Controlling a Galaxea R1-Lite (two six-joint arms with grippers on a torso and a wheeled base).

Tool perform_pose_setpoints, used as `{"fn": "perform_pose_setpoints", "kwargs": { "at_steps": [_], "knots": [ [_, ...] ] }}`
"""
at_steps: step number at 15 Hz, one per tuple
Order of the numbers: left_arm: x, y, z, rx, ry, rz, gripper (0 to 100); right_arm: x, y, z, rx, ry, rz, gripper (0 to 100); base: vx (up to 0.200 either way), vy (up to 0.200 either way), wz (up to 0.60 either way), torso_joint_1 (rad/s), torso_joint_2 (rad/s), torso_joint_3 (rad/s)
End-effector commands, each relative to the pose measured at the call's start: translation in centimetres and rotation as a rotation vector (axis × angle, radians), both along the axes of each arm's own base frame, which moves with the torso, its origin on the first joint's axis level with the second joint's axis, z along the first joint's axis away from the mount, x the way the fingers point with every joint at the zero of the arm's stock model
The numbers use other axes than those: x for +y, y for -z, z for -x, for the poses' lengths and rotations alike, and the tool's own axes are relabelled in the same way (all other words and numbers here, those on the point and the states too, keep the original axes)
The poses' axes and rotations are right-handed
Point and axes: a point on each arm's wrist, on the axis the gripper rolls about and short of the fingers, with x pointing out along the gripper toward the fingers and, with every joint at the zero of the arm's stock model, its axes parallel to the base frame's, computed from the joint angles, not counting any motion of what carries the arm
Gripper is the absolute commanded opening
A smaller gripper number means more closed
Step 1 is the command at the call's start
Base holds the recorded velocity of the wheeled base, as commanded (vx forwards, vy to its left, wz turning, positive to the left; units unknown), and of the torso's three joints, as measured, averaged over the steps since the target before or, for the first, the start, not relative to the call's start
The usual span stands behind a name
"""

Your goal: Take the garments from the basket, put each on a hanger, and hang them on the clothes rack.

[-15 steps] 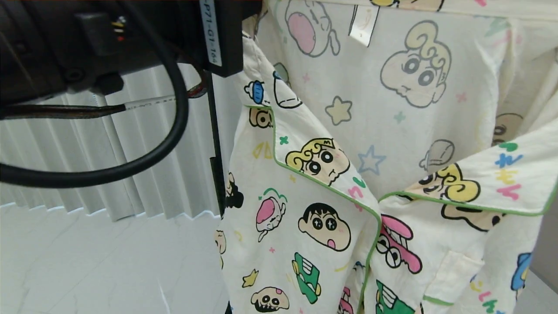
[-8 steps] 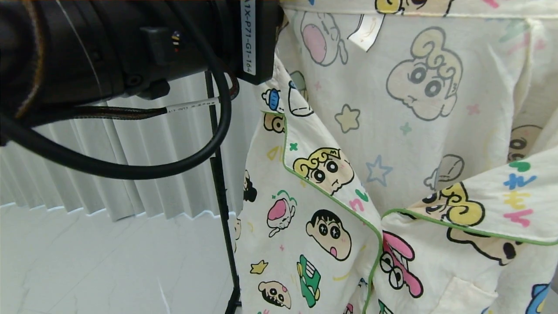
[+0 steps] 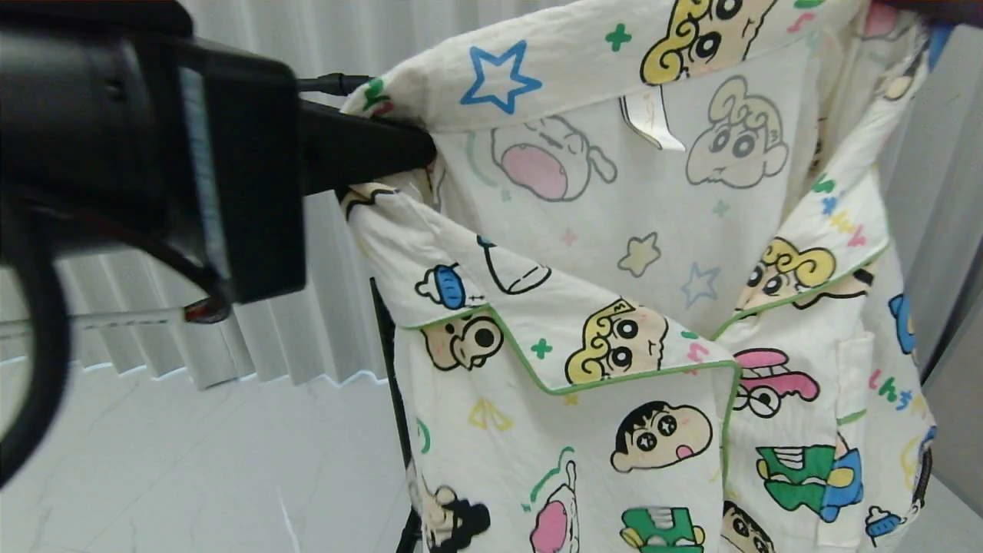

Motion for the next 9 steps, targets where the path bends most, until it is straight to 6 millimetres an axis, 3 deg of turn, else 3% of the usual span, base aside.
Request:
{"fn": "perform_pose_setpoints", "kwargs": {
  "at_steps": [1, 5, 9],
  "knots": [
    [1.5, -1.5, 2.0, -0.007, 0.048, 0.07, 0, 2.2, 1.6, -2.3, 0.043, 0.02, 0.056, 0, 0.0, 0.0, 0.0, 0.0, 0.0, 0.0],
    [1.6, -2.8, 3.6, 0.02, 0.124, 0.132, 0, 5.2, 2.2, -4.4, 0.022, -0.004, 0.033, 0, 0.0, 0.0, 0.0, 0.0, 0.0, 0.0],
    [1.3, -2.8, 4.0, 0.024, 0.155, 0.129, 0, 5.8, 1.9, -4.9, 0.02, -0.004, 0.031, 0, 0.0, 0.0, 0.0, 0.0, 0.0, 0.0]
  ]
}}
